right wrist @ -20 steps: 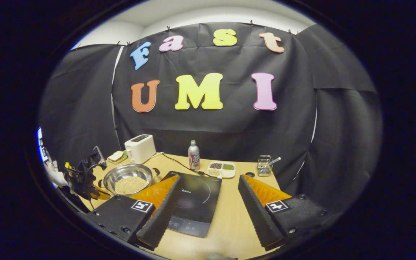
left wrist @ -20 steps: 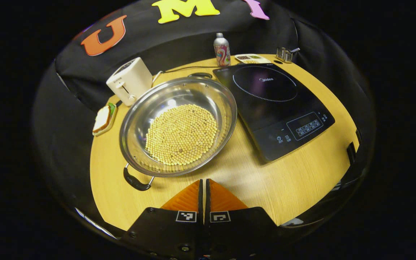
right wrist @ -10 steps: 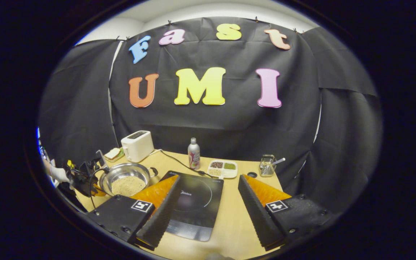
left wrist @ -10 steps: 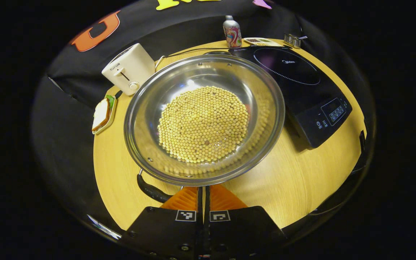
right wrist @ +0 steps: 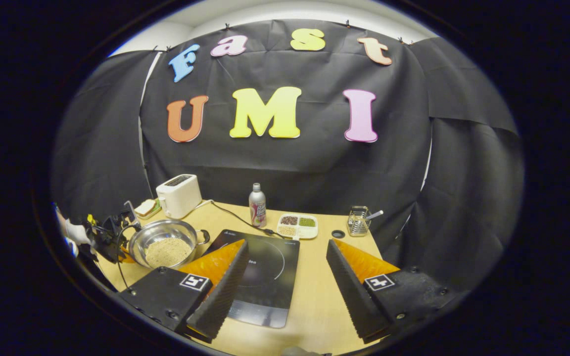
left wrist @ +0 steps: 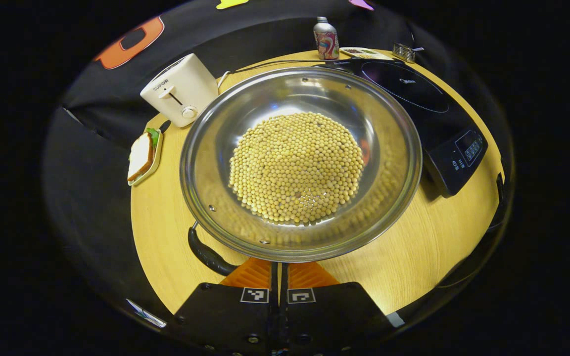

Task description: First push the handle of the pot to place it horizontally, then grasp the pot with both hands and set it on the induction cooktop.

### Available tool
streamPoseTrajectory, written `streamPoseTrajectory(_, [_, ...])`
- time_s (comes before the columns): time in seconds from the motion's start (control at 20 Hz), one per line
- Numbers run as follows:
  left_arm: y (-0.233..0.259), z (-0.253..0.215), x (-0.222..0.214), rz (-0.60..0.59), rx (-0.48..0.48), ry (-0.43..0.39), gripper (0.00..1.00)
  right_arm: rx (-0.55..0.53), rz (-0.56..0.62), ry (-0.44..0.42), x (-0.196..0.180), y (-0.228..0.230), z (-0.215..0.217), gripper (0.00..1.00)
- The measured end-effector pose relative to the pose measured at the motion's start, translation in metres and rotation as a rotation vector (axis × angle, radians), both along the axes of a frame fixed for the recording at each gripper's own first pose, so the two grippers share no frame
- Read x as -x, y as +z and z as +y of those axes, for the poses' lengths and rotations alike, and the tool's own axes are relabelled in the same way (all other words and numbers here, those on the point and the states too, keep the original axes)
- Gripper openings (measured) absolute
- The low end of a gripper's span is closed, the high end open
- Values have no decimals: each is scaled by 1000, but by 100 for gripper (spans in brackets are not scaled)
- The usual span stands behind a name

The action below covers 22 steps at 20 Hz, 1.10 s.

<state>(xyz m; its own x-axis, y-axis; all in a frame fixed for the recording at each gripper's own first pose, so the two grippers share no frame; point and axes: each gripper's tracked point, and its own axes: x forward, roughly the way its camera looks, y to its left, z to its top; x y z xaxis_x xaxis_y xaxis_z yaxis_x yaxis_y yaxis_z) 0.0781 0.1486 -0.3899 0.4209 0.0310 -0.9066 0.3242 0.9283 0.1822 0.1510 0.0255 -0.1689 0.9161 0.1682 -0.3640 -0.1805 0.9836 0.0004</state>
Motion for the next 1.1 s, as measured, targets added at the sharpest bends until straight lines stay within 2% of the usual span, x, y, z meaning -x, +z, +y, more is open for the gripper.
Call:
streamPoseTrajectory(0.15, [-1, 14, -5, -15, -7, 19, 0, 16, 6, -8, 2, 2, -2, 97])
streamPoseTrajectory(0.2, [0, 19, -7, -16, -10, 25, 10, 21, 4, -9, 3, 3, -2, 97])
streamPoseTrajectory(0.25, [0, 23, -8, -20, -11, 31, 0, 26, 3, -12, 6, 3, -2, 97])
streamPoseTrajectory(0.3, [-1, 27, -9, -22, -10, 39, 10, 27, 3, -12, 7, 4, -2, 97])
streamPoseTrajectory(0.35, [-1, 32, -11, -26, -10, 50, 0, 30, 3, -11, 8, 3, 0, 97])
streamPoseTrajectory(0.4, [-2, 36, -13, -27, -11, 61, 10, 34, 5, -12, 10, 5, 2, 97])
streamPoseTrajectory(0.45, [-2, 40, -15, -30, -11, 68, 0, 36, 4, -15, 12, 5, 2, 97])
streamPoseTrajectory(0.5, [-1, 45, -17, -31, -12, 73, 10, 36, 1, -17, 13, 7, 3, 97])
streamPoseTrajectory(0.6, [0, 52, -21, -36, -20, 71, 10, 42, -1, -18, 17, 8, 6, 97])
streamPoseTrajectory(0.65, [1, 56, -23, -40, -24, 70, 0, 47, -2, -20, 18, 8, 6, 97])
streamPoseTrajectory(0.75, [2, 62, -27, -45, -24, 74, 0, 55, -1, -26, 22, 9, 8, 97])
streamPoseTrajectory(0.8, [2, 65, -30, -48, -20, 80, 10, 55, 1, -28, 23, 9, 9, 97])
streamPoseTrajectory(0.85, [2, 67, -33, -51, -17, 88, 0, 53, 4, -32, 25, 8, 10, 97])
streamPoseTrajectory(1.1, [6, 81, -47, -70, -13, 100, 0, 72, 2, -35, 35, 11, 18, 97])
